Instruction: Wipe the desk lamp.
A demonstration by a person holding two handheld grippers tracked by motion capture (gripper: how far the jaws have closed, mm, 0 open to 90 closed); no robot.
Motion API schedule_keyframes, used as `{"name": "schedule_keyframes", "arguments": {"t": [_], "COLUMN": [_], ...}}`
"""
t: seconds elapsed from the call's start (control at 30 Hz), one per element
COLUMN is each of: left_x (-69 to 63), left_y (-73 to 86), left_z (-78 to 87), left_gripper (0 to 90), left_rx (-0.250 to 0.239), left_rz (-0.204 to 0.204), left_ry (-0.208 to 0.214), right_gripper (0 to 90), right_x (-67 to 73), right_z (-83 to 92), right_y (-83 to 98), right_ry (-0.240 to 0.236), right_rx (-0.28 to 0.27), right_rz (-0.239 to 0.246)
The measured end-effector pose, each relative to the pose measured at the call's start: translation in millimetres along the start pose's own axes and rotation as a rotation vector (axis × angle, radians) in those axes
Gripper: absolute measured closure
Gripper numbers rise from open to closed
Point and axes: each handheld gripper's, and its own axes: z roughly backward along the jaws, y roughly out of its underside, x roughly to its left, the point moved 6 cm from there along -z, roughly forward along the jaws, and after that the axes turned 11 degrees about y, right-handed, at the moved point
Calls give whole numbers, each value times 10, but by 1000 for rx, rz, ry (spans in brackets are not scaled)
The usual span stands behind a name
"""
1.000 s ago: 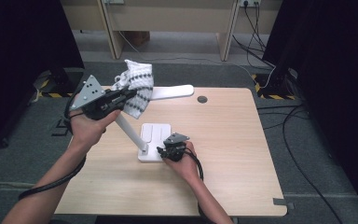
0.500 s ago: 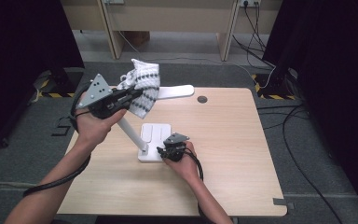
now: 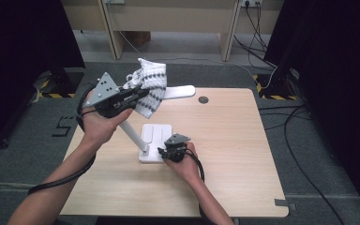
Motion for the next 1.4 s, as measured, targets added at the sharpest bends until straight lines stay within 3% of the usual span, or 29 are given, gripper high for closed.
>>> {"name": "schedule_keyframes", "arguments": {"t": [1.4], "left_x": [-227], "left_y": [-188], "left_z": [-445], "left_gripper": [842], "left_rx": [15], "left_rz": [-12], "left_ry": [75], "right_gripper": [596], "right_x": [0], "right_z": [-2], "right_y": [-1], "right_ry": [-5], "right_rx": [-4], "right_rz": [10]}}
